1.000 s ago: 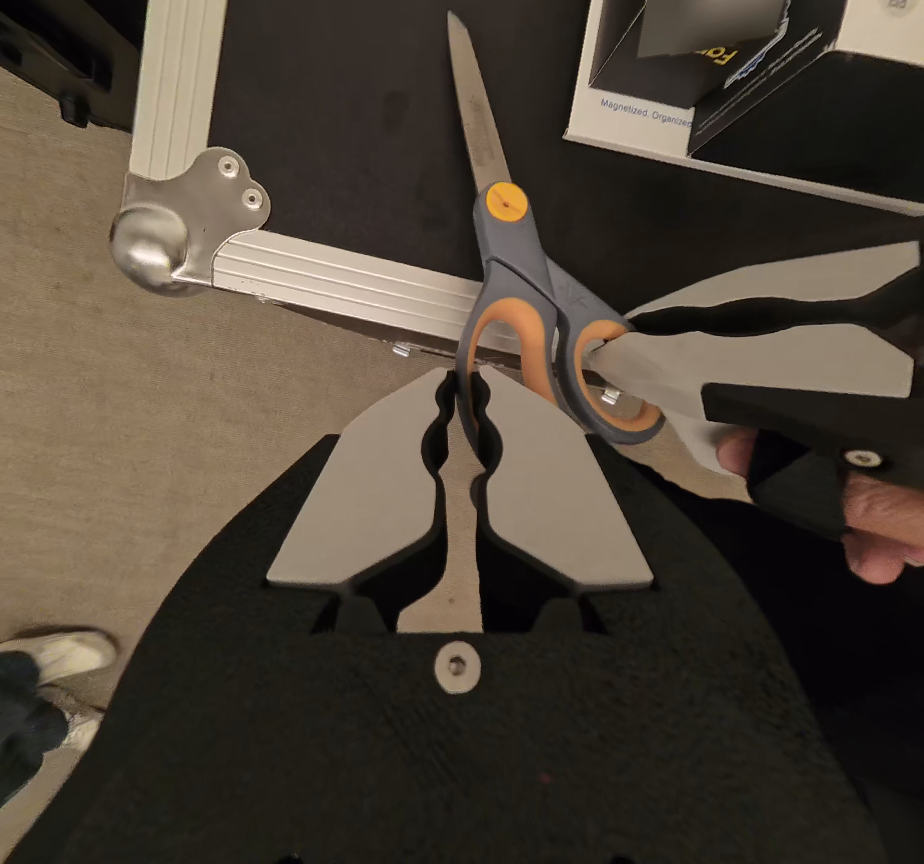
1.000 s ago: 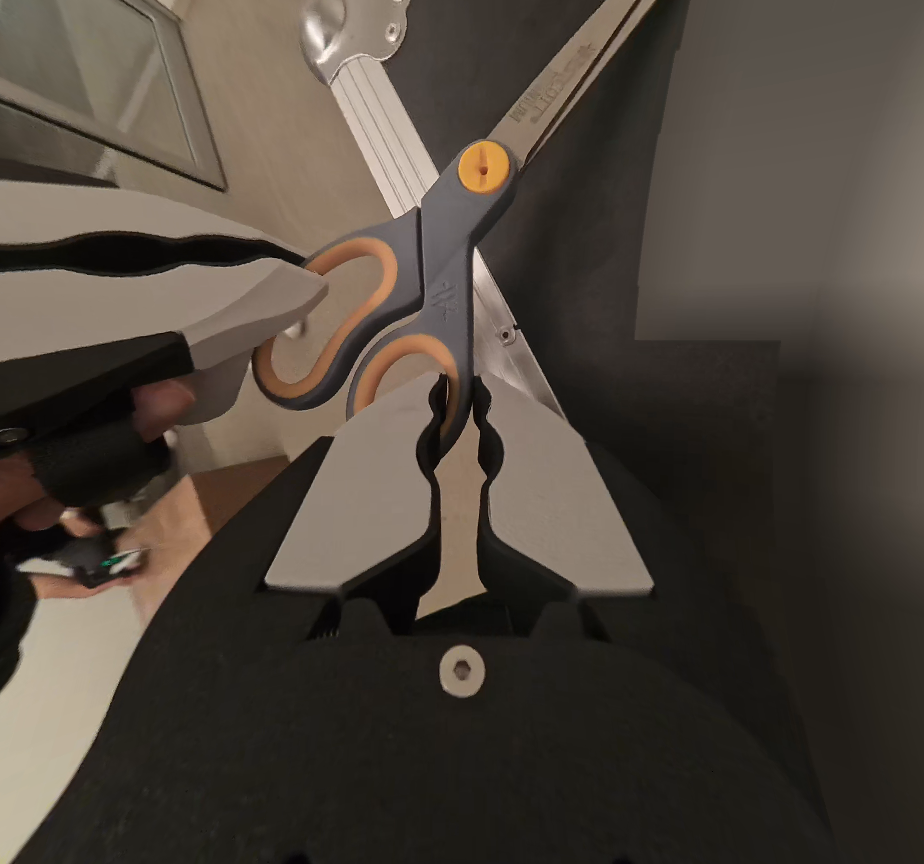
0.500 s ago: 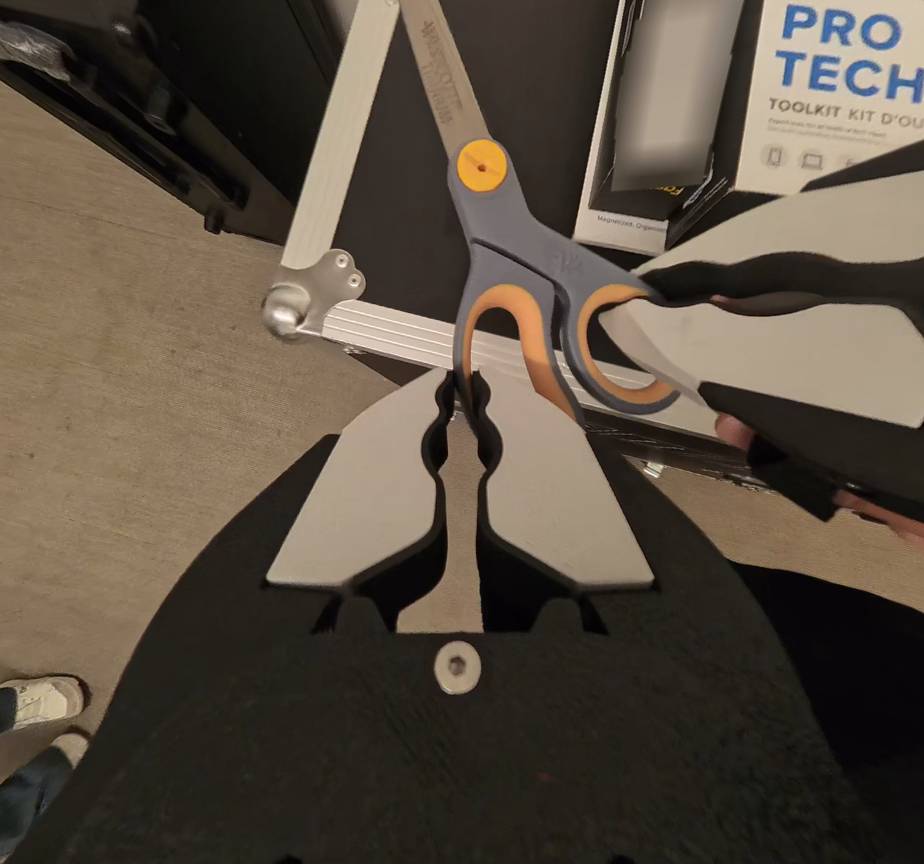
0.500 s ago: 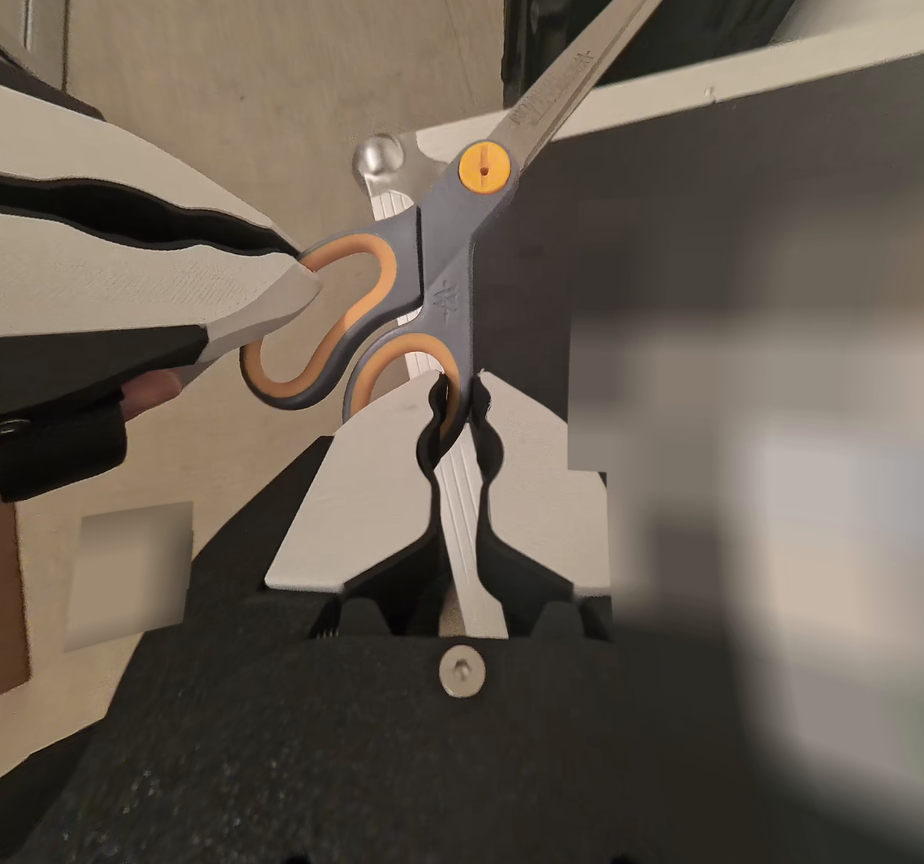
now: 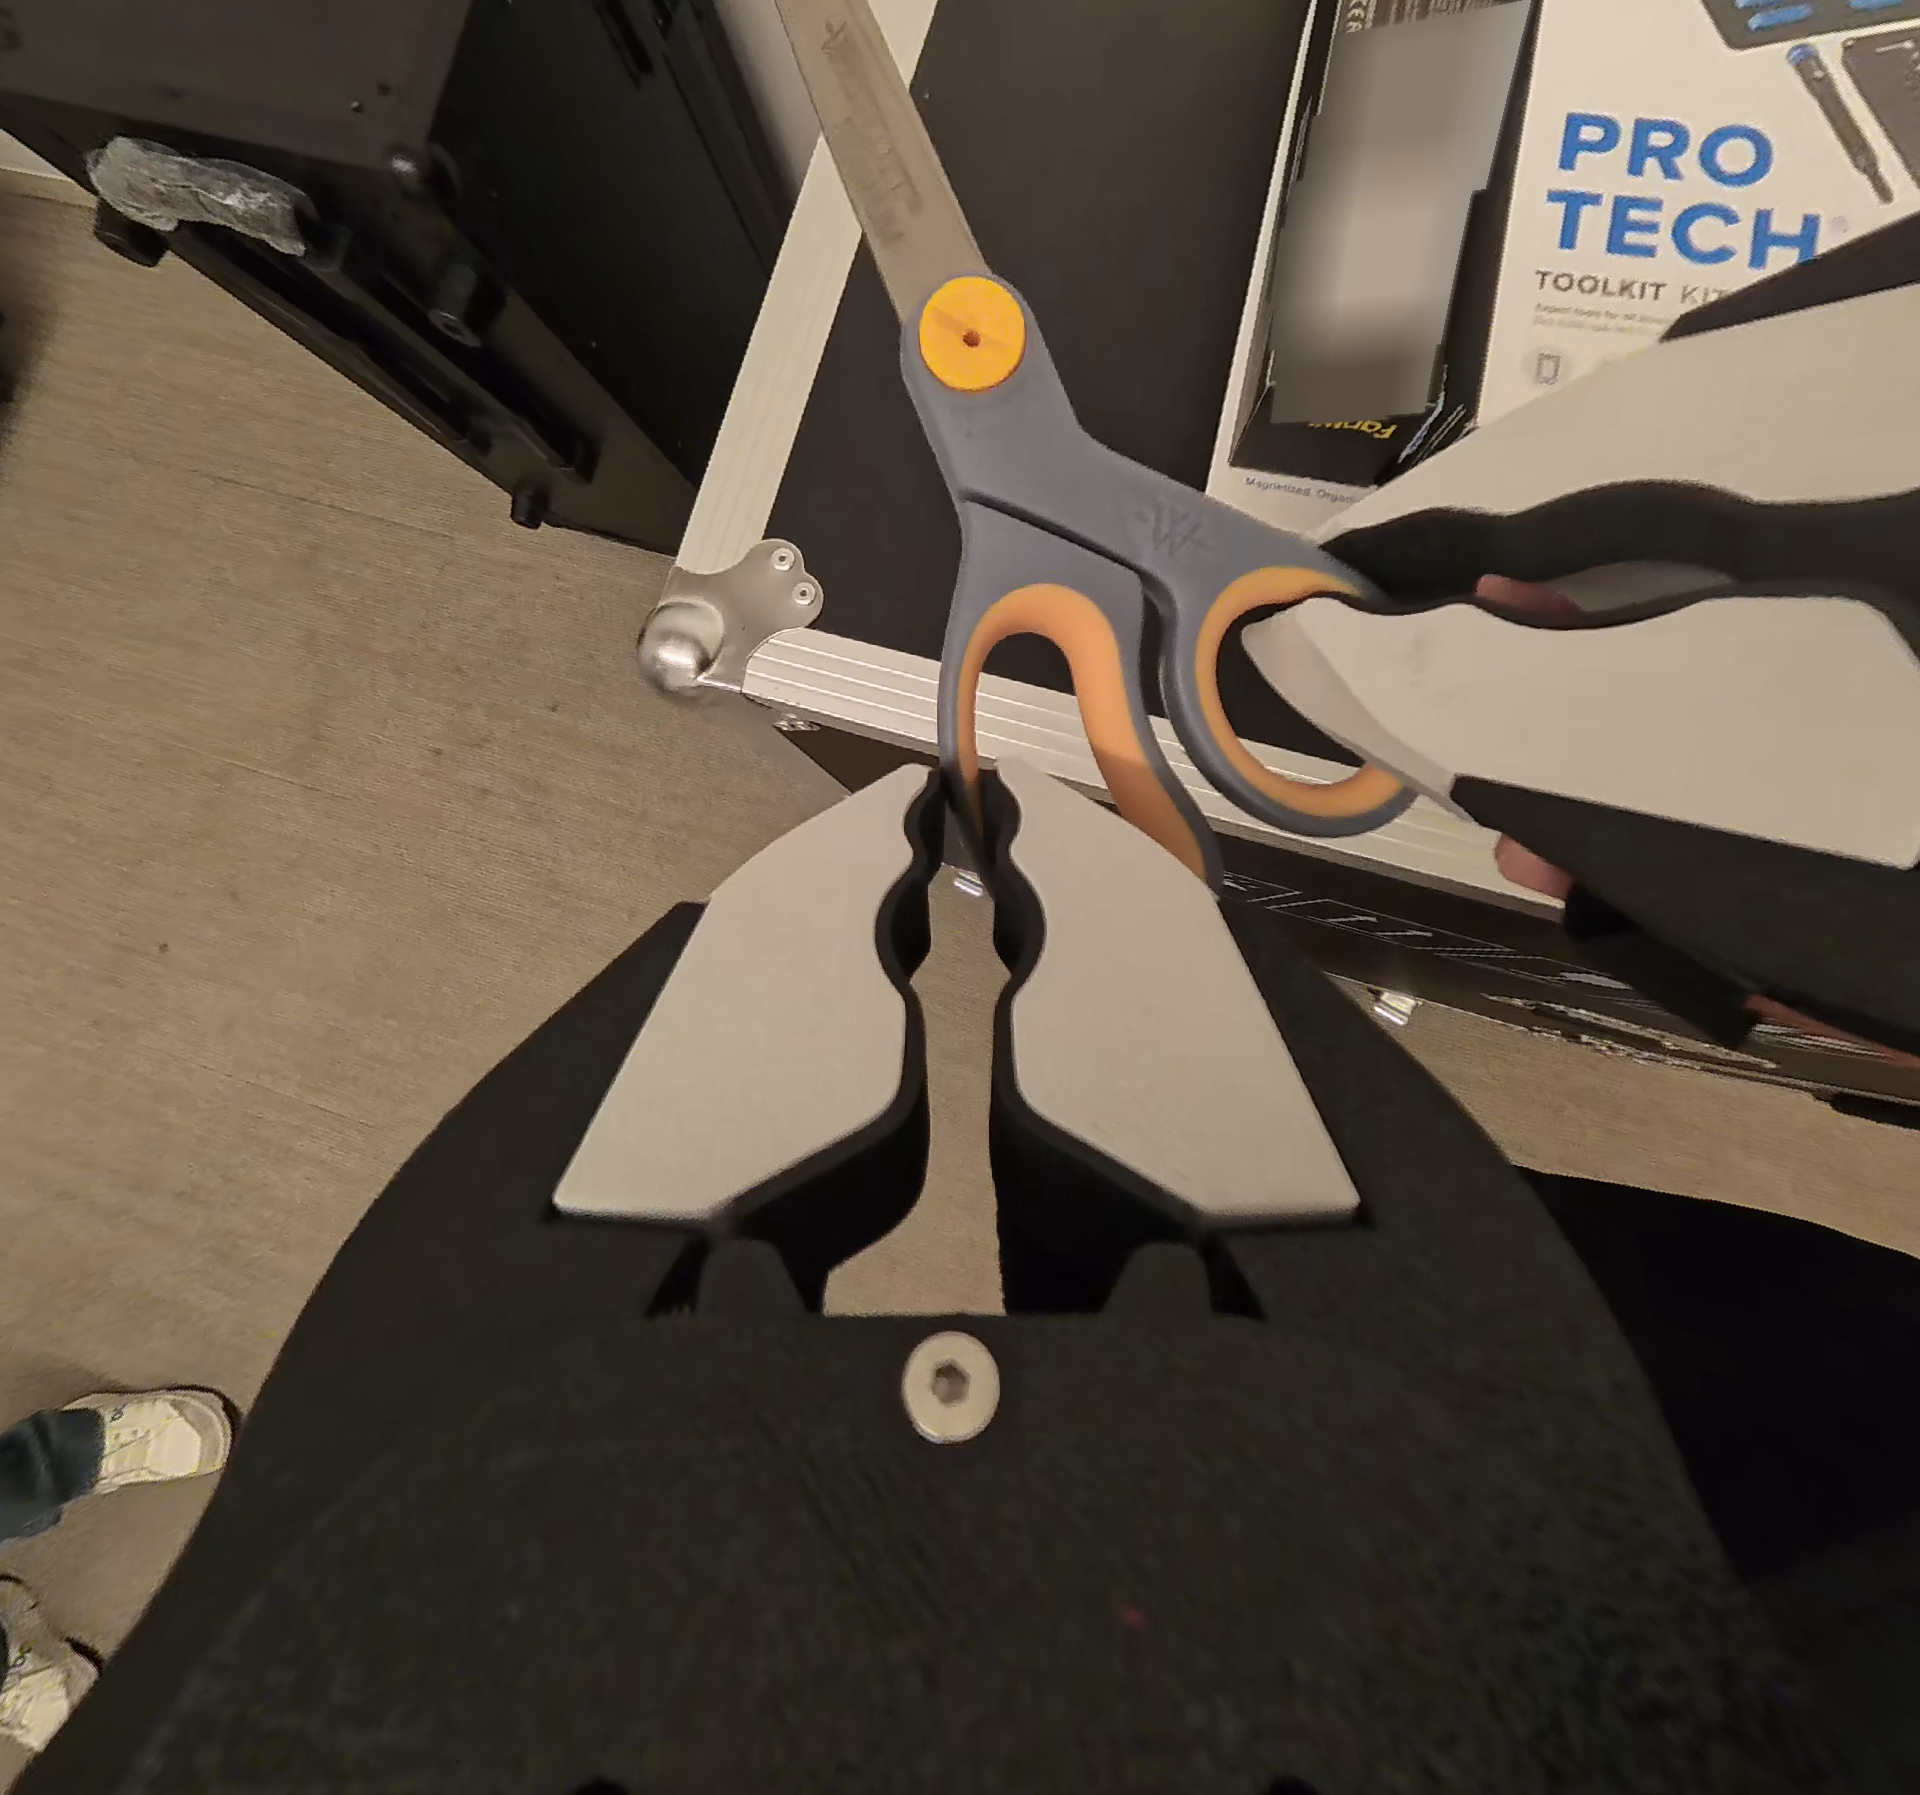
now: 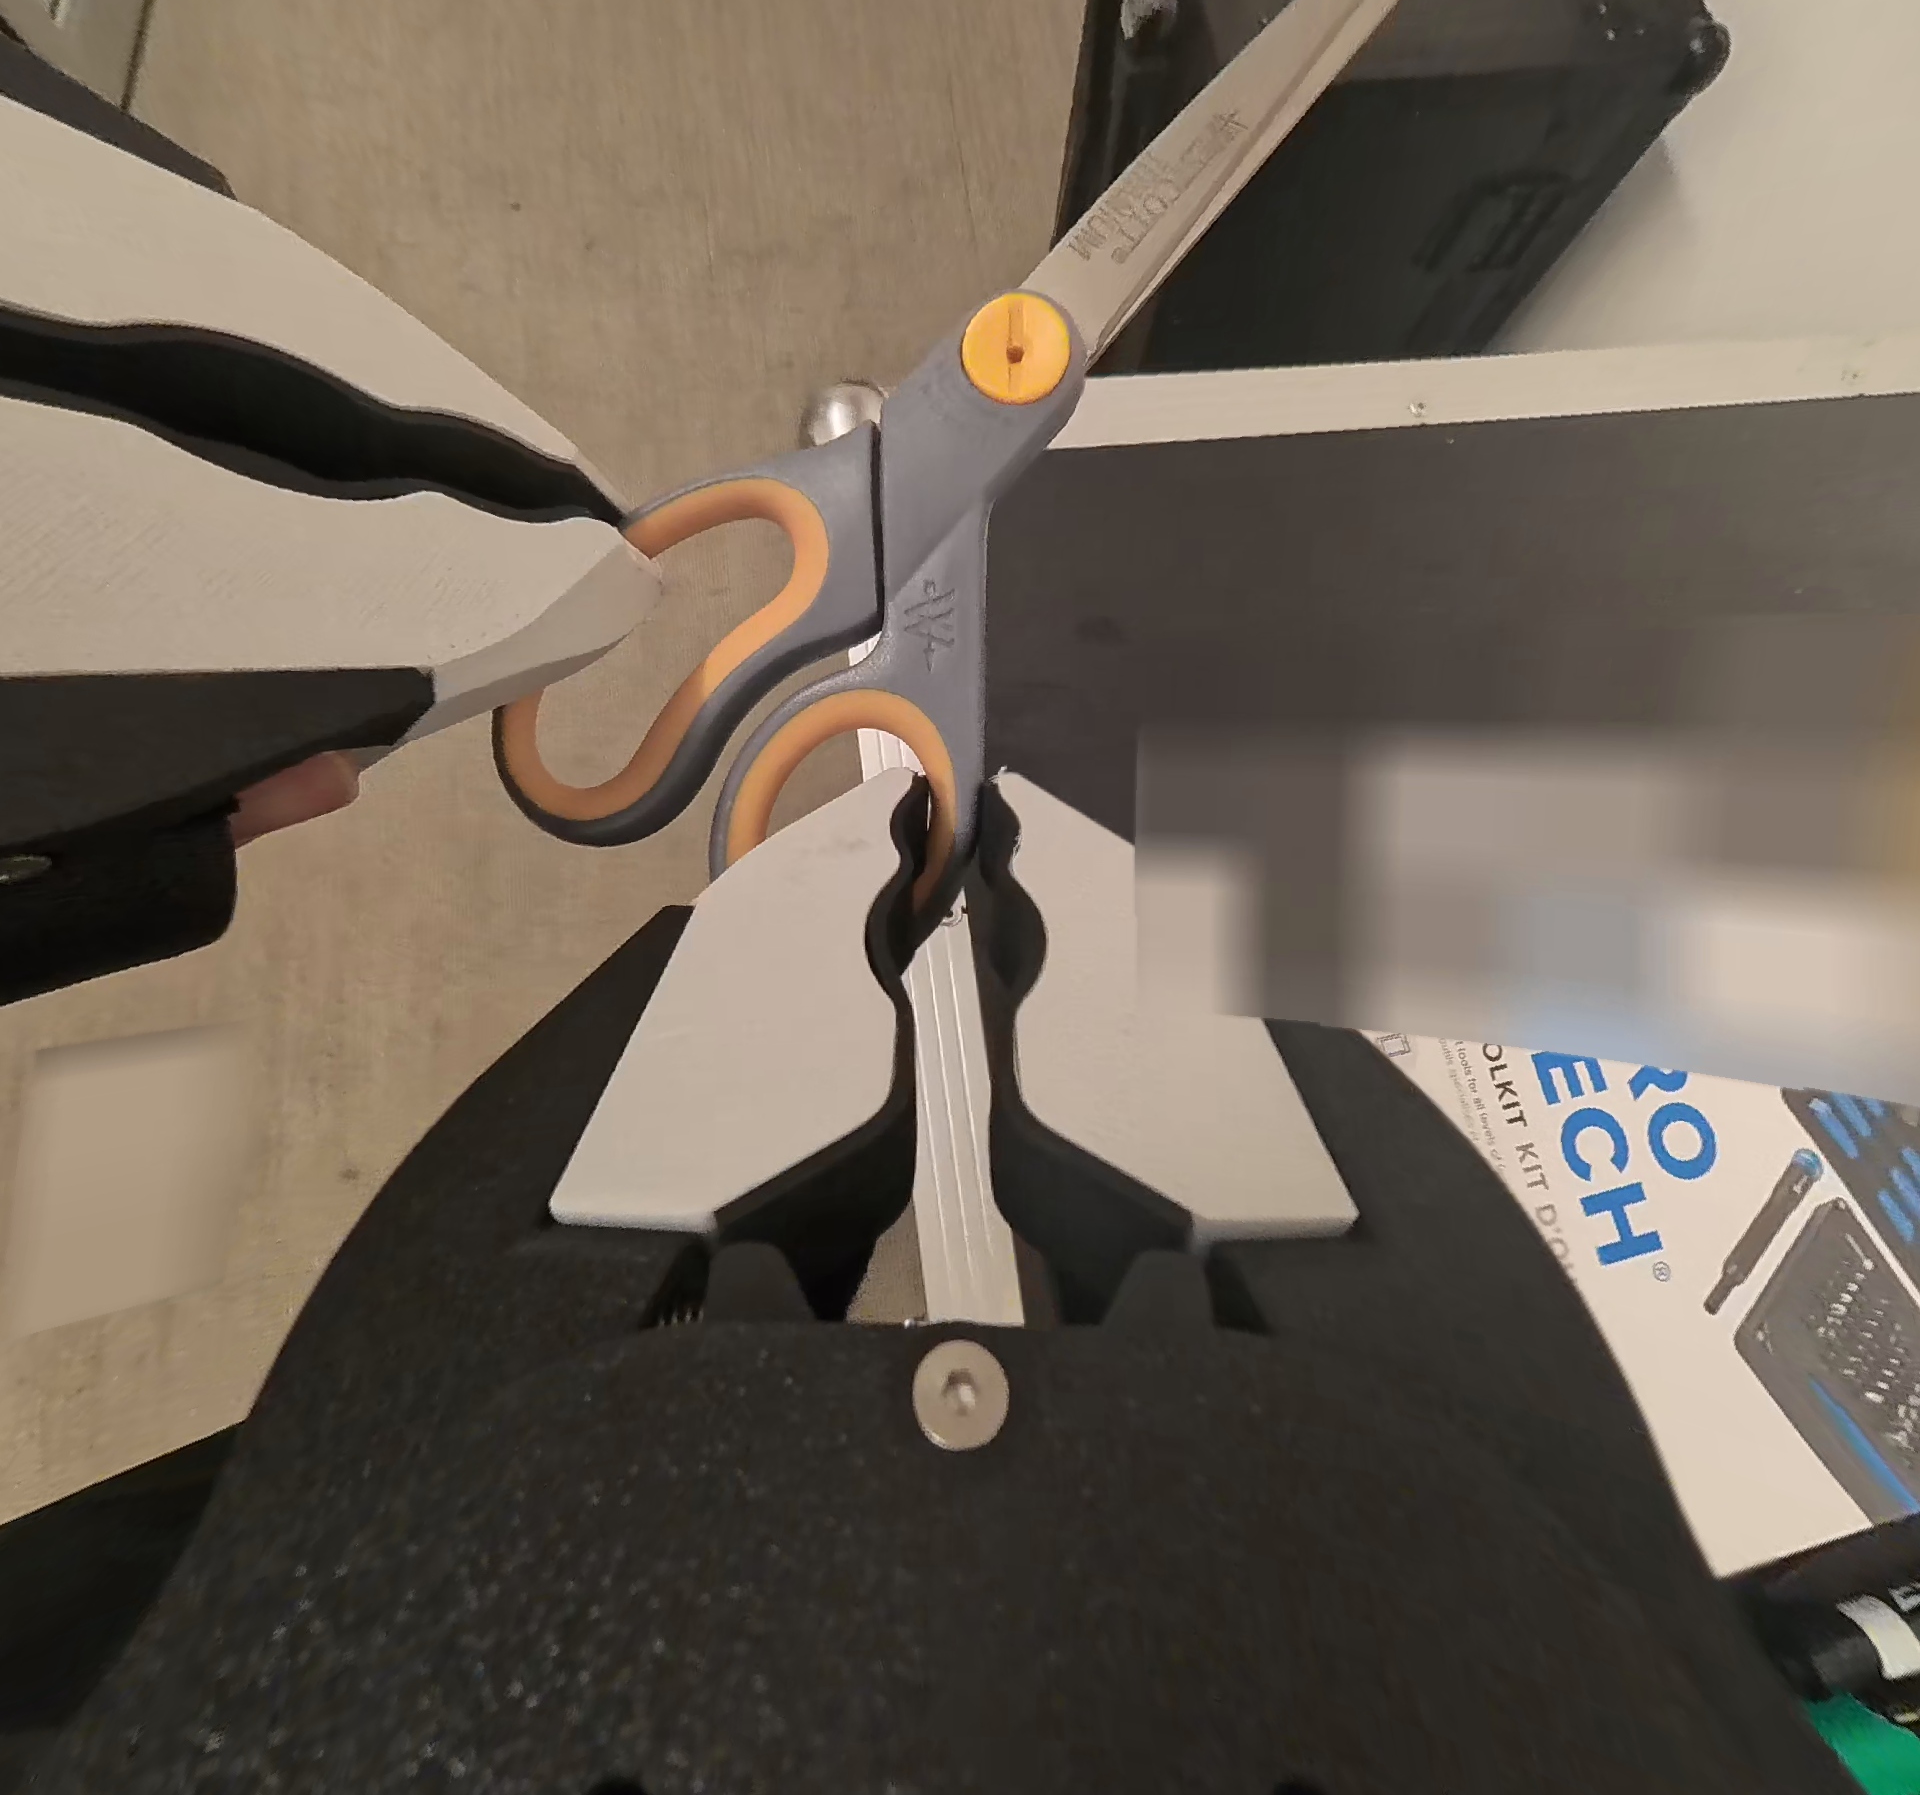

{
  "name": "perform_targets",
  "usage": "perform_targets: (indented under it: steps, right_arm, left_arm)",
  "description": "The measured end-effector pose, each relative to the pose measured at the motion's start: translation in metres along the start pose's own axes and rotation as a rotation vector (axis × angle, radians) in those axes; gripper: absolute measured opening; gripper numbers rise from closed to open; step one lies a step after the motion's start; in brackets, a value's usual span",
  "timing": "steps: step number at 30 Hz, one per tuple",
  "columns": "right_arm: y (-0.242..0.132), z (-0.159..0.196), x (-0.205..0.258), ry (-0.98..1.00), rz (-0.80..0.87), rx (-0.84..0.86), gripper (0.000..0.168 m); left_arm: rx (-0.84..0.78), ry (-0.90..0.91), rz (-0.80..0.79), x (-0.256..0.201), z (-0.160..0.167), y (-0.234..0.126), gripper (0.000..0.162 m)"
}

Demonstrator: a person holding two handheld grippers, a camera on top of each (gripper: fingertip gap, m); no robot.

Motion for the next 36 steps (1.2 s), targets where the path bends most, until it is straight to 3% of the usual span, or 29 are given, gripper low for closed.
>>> perform_targets:
  steps: [36]
  right_arm:
    - [-0.017,-0.015,-0.011,-0.093,0.011,-0.039,0.009]
  left_arm:
    - [-0.046,-0.007,-0.039,-0.003,-0.017,-0.02,0.006]
Point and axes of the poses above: each gripper's, where its closed fingertips meet, y out along the fingers, z out of its underside, x = y × z across the jaws, the point moved 1 cm from there along -y, back along the fingers, and after that the axes turned 1 degree about z, right-handed, at the moved point
